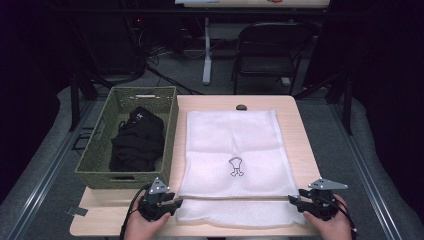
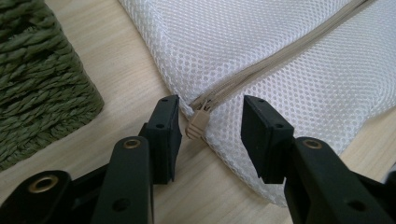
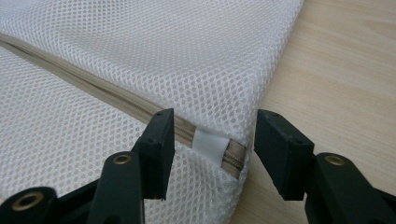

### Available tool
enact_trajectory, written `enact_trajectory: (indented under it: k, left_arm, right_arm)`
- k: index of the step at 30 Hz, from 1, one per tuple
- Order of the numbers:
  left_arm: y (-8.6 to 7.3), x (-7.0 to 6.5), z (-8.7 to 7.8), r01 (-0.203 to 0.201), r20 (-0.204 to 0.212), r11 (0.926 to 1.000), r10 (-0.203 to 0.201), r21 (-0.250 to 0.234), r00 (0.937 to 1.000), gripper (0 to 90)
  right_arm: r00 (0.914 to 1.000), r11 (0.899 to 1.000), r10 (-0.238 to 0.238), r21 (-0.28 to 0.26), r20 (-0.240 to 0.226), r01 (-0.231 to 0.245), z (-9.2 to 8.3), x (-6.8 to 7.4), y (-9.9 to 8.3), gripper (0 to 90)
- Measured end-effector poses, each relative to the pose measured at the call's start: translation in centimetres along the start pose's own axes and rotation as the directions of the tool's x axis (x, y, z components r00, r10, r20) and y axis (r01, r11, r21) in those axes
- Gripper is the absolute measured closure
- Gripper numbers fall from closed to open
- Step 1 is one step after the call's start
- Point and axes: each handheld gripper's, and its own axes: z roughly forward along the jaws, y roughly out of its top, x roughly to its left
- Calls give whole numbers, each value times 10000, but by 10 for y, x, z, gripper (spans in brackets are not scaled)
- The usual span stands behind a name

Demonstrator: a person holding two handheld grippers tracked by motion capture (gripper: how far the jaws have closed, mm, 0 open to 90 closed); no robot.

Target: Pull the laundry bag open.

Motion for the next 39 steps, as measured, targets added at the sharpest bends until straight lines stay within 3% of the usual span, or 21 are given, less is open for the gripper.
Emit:
enact_trajectory:
  k: [10, 16, 18, 21, 23, 26, 30, 32, 36, 39]
  left_arm:
    - [1, -2, -5, -181, -13, 9994, 180, -306, 9998, 562]
    - [3, -5, -9, -309, -52, 9985, 307, -453, 9995, 569]
    - [4, -6, -10, -313, -13, 9983, 312, -500, 9995, 568]
    - [6, -6, -11, -233, 110, 9979, 240, -597, 9997, 566]
    - [8, -5, -13, -204, 242, 9980, 219, -602, 9995, 568]
    - [9, -7, -14, -245, -22, 9977, 244, -628, 9997, 582]
    - [11, -7, -15, -203, -200, 9974, 190, -697, 9996, 576]
    - [13, -6, -18, -227, -143, 9974, 218, -690, 9997, 571]
    - [16, -5, -24, -103, -53, 9958, 98, -905, 9999, 563]
    - [18, -4, -27, -125, 0, 9957, 126, -916, 9999, 565]
  right_arm:
    - [9992, 9993, -366, -21, 175, 367, -4, 2, 1, 478]
    - [9978, 9974, -594, -403, 297, 606, -12, 2, 5, 512]
    - [9978, 9970, -650, -418, 107, 654, -14, 2, 6, 534]
    - [9922, 9901, -1246, -653, -29, 1241, -18, 5, 9, 524]
    - [9906, 9875, -1357, -829, -180, 1338, -20, 8, 12, 511]
    - [9879, 9835, -1543, -980, -135, 1522, -23, 12, 17, 469]
    - [9892, 9848, -1459, -978, -167, 1436, -25, 13, 23, 479]
    - [9946, 9910, -1005, -916, -274, 976, -27, 12, 26, 494]
    - [9971, 9929, -582, -1067, -499, 526, -31, 13, 34, 525]
    - [9950, 9901, -829, -1181, -559, 759, -34, 18, 39, 585]
